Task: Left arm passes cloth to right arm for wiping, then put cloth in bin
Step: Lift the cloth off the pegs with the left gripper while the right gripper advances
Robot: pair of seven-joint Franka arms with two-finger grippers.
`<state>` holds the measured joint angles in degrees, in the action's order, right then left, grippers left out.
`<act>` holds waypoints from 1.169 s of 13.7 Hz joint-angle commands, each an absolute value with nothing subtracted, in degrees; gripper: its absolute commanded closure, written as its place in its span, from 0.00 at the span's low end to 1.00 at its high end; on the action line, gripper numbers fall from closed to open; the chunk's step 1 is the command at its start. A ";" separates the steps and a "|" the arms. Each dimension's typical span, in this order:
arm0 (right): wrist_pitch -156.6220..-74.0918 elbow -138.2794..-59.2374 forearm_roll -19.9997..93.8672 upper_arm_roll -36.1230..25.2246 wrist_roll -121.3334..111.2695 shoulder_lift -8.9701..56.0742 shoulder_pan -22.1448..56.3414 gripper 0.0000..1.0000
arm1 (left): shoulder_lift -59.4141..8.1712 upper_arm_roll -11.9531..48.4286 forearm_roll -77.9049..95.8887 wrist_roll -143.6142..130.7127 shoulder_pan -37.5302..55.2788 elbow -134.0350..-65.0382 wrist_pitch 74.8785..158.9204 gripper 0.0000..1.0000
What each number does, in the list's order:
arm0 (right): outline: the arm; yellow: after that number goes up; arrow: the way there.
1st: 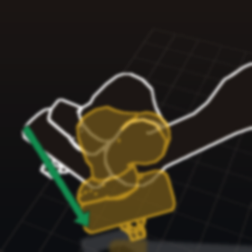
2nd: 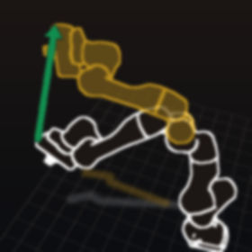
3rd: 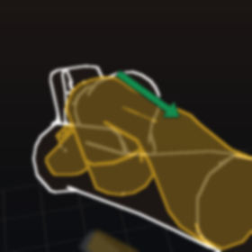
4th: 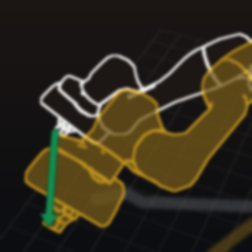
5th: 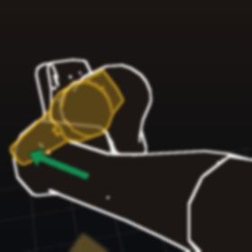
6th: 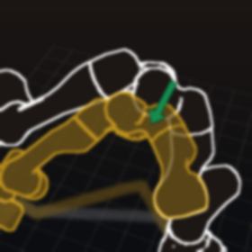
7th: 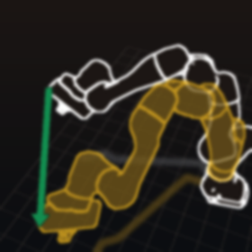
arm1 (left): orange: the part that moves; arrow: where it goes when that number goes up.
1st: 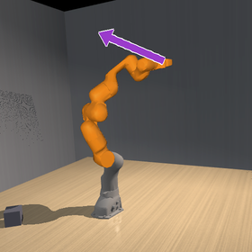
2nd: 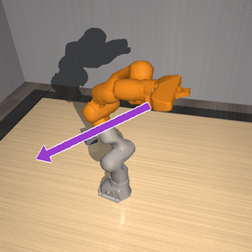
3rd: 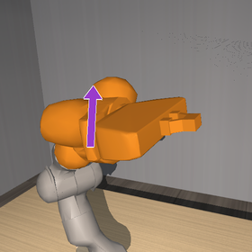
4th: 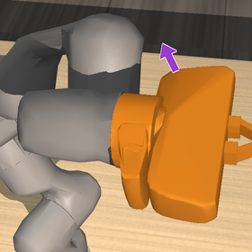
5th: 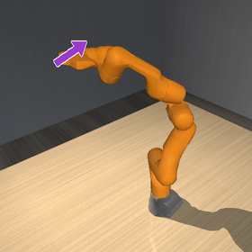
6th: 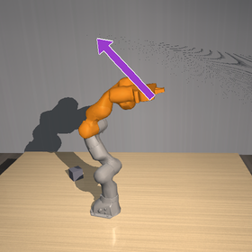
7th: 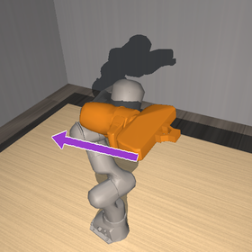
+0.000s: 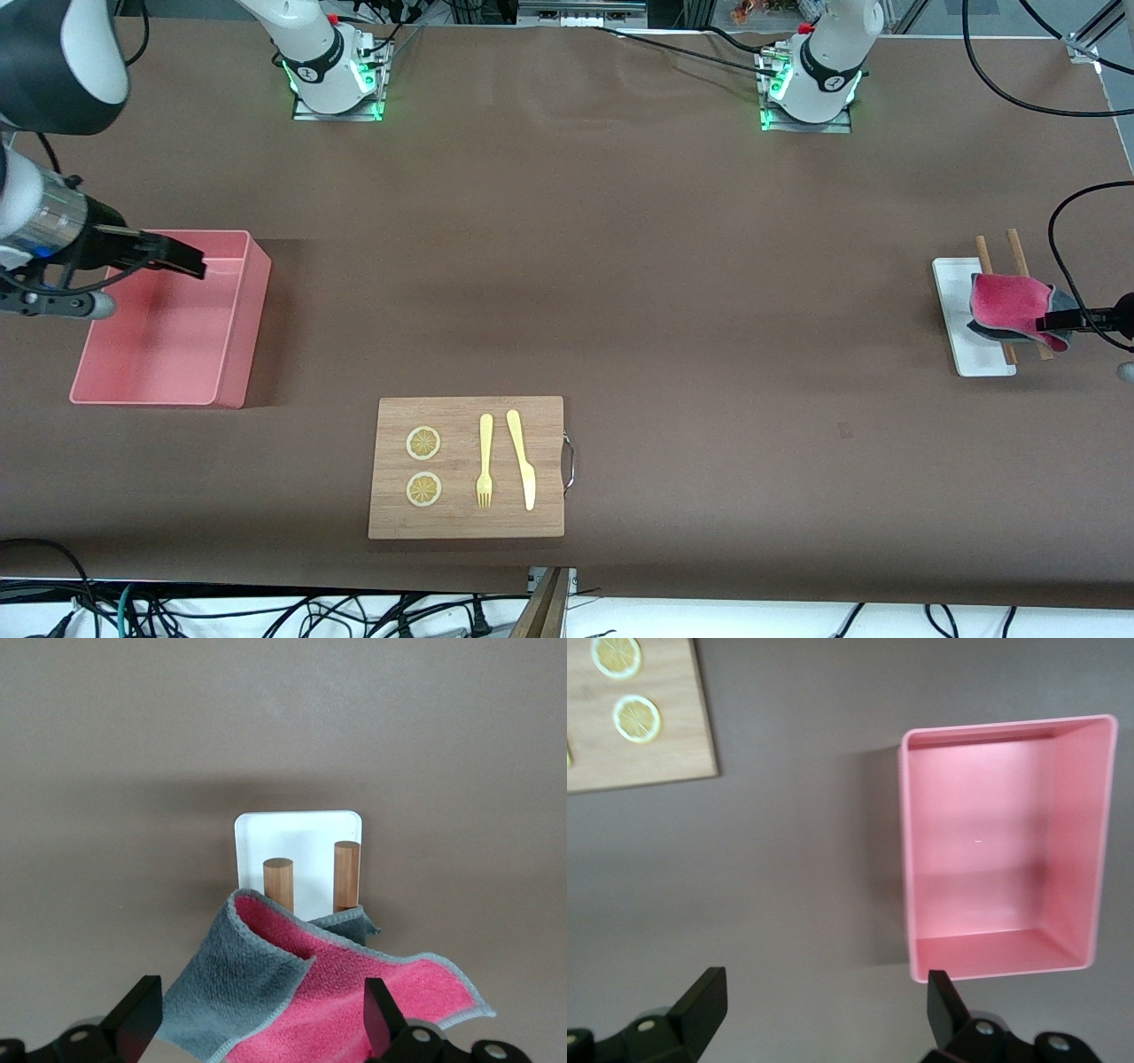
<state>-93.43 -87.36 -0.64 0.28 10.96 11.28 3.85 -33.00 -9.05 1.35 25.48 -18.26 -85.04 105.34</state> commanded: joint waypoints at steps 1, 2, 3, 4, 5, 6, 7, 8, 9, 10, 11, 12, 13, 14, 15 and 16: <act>-95.53 -85.96 2.10 0.18 17.56 13.09 6.06 0.00 | -34.28 -8.70 3.08 27.68 -19.07 -82.97 104.94 0.07; -96.32 -85.96 3.15 0.18 19.67 13.70 6.76 0.00 | -34.45 -8.70 3.25 29.60 -19.07 -82.97 105.03 0.15; -97.11 -86.04 3.42 0.18 21.69 14.23 7.72 0.00 | -34.80 -8.70 3.77 31.19 -19.16 -82.88 105.90 0.17; -97.64 -86.04 3.43 0.18 23.45 14.85 8.17 0.00 | -34.89 -8.70 4.74 32.68 -19.68 -82.97 107.21 0.22; -98.34 -86.04 3.51 0.18 24.68 15.38 8.70 0.00 | -35.33 -8.70 5.36 34.00 -19.77 -82.97 107.57 0.23; -98.87 -86.04 3.52 0.18 24.96 15.82 9.31 0.00 | -35.51 -8.70 5.62 34.36 -19.86 -82.97 107.58 0.23; -99.31 -86.04 3.60 0.18 24.96 15.91 10.01 0.00 | -35.51 -8.70 5.62 34.37 -19.86 -82.97 107.58 0.27; -99.84 -86.04 3.60 0.18 25.22 16.08 10.54 0.00 | -35.51 -8.70 5.62 34.37 -19.86 -82.97 107.58 0.33; -100.37 -86.04 3.60 0.18 26.44 16.52 10.72 0.00 | -35.51 -8.70 5.63 34.37 -19.86 -82.97 107.58 0.42; -100.98 -86.04 4.04 0.18 27.33 16.61 10.98 0.00 | -35.51 -8.70 5.63 34.37 -19.86 -82.97 107.58 0.52; -101.33 -86.04 4.65 0.18 27.59 16.96 11.16 0.00 | -35.42 -8.70 5.63 34.37 -19.86 -82.88 107.49 0.62; -101.60 -86.04 5.35 0.18 27.68 17.22 11.34 0.00 | -35.42 -8.70 5.54 34.37 -19.78 -82.97 107.49 0.74; -101.69 -86.04 5.97 0.18 27.69 17.31 11.42 0.00 | -35.33 -8.70 5.45 34.37 -19.78 -82.88 107.49 0.85; -102.30 -86.04 5.98 0.18 27.77 17.49 11.43 0.00 | -35.16 -8.70 5.28 34.28 -19.69 -82.88 107.40 0.96; -102.57 -86.04 5.98 0.18 28.38 17.75 11.60 0.00 | -35.16 -8.70 5.19 34.19 -19.69 -82.45 107.40 1.00; -102.66 -86.04 5.98 0.18 29.52 17.84 12.47 0.00 | -35.07 -8.70 5.10 34.10 -19.60 -82.09 107.23 1.00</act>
<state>-102.58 -87.34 5.07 0.45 27.42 16.97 11.20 -34.53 -8.92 4.47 32.97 -19.34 -84.28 107.93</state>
